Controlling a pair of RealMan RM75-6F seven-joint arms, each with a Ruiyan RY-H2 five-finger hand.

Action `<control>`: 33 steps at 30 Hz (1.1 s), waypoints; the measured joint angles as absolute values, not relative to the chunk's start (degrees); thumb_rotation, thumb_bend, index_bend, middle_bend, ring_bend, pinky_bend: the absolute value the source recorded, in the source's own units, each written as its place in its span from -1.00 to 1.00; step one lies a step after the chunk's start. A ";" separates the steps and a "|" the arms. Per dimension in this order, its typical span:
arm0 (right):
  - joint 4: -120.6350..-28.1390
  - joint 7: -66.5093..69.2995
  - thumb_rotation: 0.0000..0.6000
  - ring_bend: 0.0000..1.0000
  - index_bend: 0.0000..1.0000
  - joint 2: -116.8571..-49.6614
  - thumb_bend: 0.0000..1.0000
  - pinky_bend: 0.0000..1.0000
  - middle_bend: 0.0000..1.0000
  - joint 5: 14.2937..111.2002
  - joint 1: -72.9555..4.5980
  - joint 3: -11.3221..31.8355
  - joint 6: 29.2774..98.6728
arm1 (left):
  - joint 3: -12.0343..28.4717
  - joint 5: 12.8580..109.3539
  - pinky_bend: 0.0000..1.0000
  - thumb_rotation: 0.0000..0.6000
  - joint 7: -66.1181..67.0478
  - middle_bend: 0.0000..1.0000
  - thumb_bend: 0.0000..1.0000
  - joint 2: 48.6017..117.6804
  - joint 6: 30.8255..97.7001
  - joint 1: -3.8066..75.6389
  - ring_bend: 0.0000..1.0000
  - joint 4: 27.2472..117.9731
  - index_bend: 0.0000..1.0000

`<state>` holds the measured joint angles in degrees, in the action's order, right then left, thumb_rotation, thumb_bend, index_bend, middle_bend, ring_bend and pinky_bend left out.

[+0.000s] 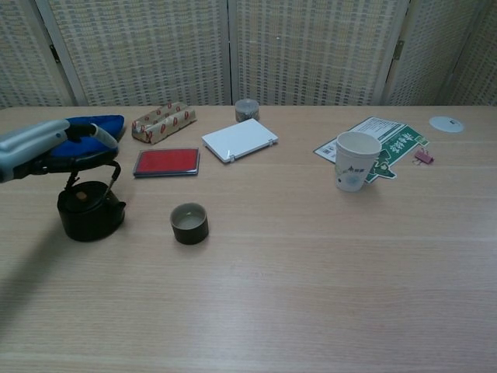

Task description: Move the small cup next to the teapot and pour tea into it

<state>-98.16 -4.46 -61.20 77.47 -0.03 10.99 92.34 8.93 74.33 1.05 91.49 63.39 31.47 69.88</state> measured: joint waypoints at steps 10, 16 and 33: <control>-97.88 -3.90 1.00 -0.63 -0.37 -60.50 -0.60 -0.46 -0.43 78.72 -0.54 10.06 90.56 | 10.77 71.34 -0.80 0.14 1.89 -0.73 -0.67 89.09 67.99 28.11 -0.79 74.97 -0.54; -96.93 -2.02 1.00 -0.63 -0.37 -60.36 -0.60 -0.46 -0.43 81.76 -1.74 8.24 87.65 | 10.19 69.69 -0.79 1.00 4.74 -0.68 -0.67 84.54 73.73 22.96 -0.69 82.76 -0.44; -95.19 -2.36 1.00 -0.63 -0.37 -67.03 -0.59 -0.46 -0.43 87.81 -4.73 3.65 83.21 | 2.88 76.38 -0.70 1.00 8.53 -0.51 -0.67 75.96 88.91 9.54 -0.61 97.03 -0.31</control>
